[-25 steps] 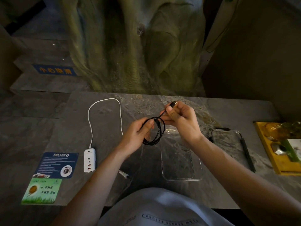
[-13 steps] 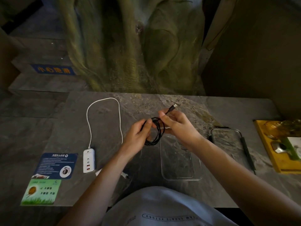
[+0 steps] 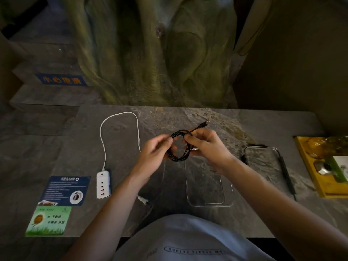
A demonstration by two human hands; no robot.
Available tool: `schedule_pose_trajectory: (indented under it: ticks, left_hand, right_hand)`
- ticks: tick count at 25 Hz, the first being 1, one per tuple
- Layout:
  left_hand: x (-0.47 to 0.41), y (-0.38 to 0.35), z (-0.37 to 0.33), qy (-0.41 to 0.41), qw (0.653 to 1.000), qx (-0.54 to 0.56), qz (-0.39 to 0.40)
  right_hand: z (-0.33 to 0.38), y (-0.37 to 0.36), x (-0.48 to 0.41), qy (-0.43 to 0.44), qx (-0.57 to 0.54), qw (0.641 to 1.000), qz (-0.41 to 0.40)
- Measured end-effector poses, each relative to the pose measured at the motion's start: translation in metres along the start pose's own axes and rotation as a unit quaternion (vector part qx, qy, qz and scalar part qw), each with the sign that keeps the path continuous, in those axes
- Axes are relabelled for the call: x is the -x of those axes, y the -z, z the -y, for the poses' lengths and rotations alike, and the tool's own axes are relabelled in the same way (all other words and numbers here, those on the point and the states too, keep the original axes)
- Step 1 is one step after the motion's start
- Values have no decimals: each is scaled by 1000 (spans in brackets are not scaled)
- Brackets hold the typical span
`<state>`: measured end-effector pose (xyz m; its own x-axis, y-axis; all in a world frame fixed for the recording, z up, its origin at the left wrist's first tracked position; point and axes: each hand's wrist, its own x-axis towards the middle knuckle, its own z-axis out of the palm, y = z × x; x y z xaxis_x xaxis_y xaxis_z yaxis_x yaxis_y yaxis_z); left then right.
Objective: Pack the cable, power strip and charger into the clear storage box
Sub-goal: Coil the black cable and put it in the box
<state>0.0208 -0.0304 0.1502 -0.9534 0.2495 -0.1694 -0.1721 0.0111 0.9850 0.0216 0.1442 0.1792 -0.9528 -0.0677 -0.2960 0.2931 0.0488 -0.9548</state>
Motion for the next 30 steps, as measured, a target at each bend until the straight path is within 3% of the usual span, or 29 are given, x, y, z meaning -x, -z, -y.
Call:
schedule_pose_trajectory:
  ticks: [10, 19, 26, 30]
  left_hand:
    - [-4, -10, 10, 68, 995, 51, -60]
    - [-11, -30, 54, 150, 986, 40, -63]
    - [-19, -53, 127, 281, 956, -74, -35]
    - [-18, -59, 149, 296, 940, -168, 6]
  right_hand:
    - [-20, 12, 5, -41, -78, 996, -10]
    - [-53, 52, 4, -88, -134, 983, -85]
    - [-89, 77, -6, -149, -196, 957, -155]
    - [-112, 80, -13, -187, -222, 935, -203]
